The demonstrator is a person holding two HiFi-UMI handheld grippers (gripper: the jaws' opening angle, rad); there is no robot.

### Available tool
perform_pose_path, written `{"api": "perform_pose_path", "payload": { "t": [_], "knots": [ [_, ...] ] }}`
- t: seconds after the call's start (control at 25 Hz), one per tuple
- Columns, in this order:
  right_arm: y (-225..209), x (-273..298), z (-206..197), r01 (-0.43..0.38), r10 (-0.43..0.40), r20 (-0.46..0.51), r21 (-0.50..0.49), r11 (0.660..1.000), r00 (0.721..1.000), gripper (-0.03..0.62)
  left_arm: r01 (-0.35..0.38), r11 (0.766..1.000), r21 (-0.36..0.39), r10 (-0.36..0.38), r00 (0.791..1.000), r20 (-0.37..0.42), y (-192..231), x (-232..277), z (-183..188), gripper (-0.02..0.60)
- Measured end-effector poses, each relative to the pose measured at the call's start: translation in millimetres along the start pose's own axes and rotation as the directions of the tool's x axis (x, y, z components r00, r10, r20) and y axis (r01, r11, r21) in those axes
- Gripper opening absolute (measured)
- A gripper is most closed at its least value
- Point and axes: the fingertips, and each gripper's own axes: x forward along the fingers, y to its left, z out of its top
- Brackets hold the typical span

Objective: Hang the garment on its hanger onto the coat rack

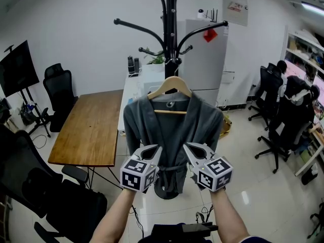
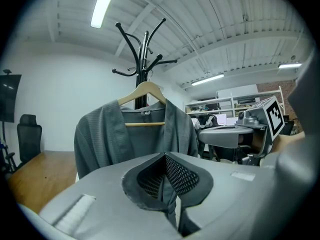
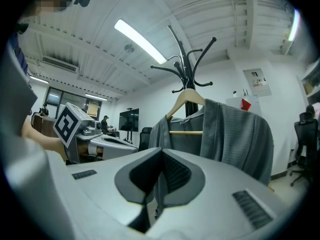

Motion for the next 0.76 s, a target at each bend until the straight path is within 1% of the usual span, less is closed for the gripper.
{"api": "perform_pose_path", "payload": {
  "t": [0.44, 0.76],
  "knots": [
    [2.0, -2.2, -0.8, -0.007, 0.007, -0.002, -0.004, 1.0, 1.0, 0.003, 0.0, 1.0, 0.013, 0.001, 1.0, -0.02, -3.8, -0.8, -4.3, 0.005],
    [-0.5, -2.5, -3.5, -0.012, 0.012, -0.006, 0.0, 1.0, 1.0, 0.003, -0.003, 1.0, -0.002, 0.003, 1.0, -0.031, -4.2, 1.7, -11.3, 0.005]
  ]
}}
